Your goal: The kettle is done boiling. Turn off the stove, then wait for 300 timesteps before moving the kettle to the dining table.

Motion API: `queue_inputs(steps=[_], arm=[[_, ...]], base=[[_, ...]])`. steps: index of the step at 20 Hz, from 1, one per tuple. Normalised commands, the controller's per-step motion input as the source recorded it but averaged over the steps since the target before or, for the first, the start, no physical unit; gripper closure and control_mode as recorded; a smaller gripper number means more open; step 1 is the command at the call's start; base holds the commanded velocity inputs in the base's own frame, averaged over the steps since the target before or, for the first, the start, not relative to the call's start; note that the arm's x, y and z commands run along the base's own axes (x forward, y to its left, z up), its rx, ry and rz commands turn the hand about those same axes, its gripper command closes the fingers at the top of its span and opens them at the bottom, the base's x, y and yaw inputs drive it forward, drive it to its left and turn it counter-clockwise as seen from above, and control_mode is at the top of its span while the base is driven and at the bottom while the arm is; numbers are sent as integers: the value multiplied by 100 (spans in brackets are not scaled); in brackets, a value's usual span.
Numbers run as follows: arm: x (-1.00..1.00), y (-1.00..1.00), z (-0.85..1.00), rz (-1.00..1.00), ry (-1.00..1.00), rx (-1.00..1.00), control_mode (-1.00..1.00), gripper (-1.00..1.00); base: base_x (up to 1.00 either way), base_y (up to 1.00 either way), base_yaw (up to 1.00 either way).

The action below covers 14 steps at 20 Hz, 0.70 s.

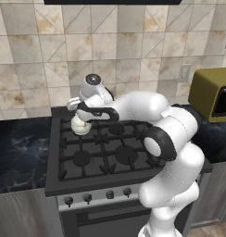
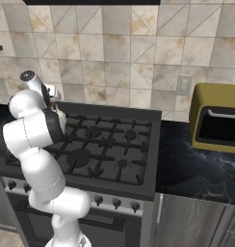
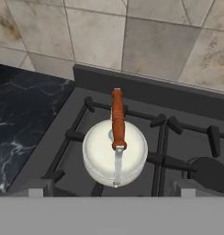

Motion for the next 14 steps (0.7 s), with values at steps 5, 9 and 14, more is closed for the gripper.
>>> queue_inputs(steps=[5,9,14], arm=[[13,0,-2,2,-9,0,-100,-100],[9,0,-2,2,-8,0,-100,-100],[10,-1,-18,3,-7,0,-100,-100]], base=[[0,0,0],[0,0,0],[0,0,0]])
